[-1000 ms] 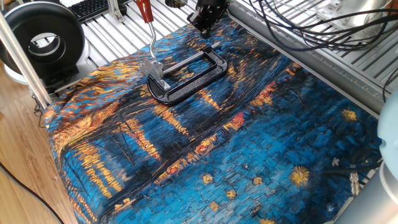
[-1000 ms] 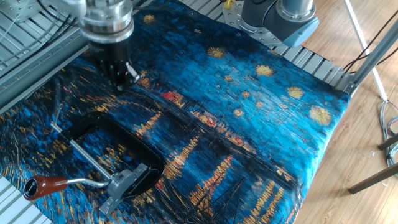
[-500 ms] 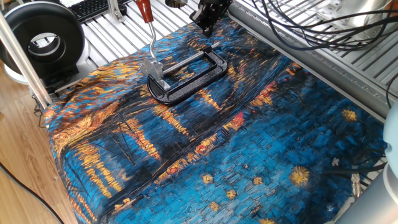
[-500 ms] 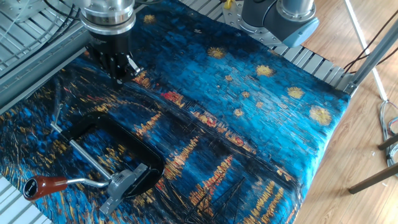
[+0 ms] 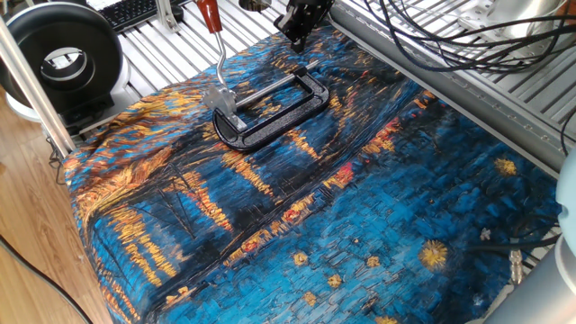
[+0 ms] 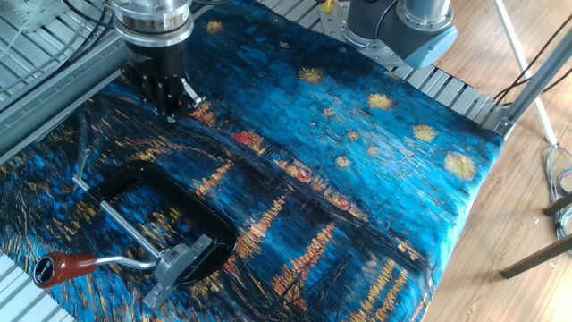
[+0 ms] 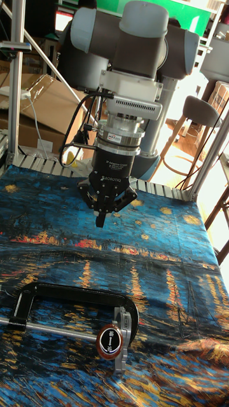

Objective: Pull up the lever

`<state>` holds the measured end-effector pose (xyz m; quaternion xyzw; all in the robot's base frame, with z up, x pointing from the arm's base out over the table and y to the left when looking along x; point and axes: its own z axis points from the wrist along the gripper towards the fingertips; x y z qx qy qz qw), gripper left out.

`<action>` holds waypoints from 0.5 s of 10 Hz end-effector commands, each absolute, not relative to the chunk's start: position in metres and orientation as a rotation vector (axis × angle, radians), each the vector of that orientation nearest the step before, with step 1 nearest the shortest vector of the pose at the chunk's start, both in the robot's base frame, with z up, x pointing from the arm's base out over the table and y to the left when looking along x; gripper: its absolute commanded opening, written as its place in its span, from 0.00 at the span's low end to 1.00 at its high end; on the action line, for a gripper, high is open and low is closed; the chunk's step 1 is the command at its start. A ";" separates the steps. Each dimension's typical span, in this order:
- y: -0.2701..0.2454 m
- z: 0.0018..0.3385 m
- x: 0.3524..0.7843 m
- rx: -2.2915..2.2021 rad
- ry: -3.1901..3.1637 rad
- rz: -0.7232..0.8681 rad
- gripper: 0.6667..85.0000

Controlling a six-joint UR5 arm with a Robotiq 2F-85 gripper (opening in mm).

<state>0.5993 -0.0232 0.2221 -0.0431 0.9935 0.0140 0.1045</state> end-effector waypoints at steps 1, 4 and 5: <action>-0.020 0.220 0.600 -0.066 2.938 0.091 0.01; -0.022 0.221 0.572 -0.013 3.028 0.059 0.01; -0.023 0.221 0.568 -0.016 3.037 0.052 0.01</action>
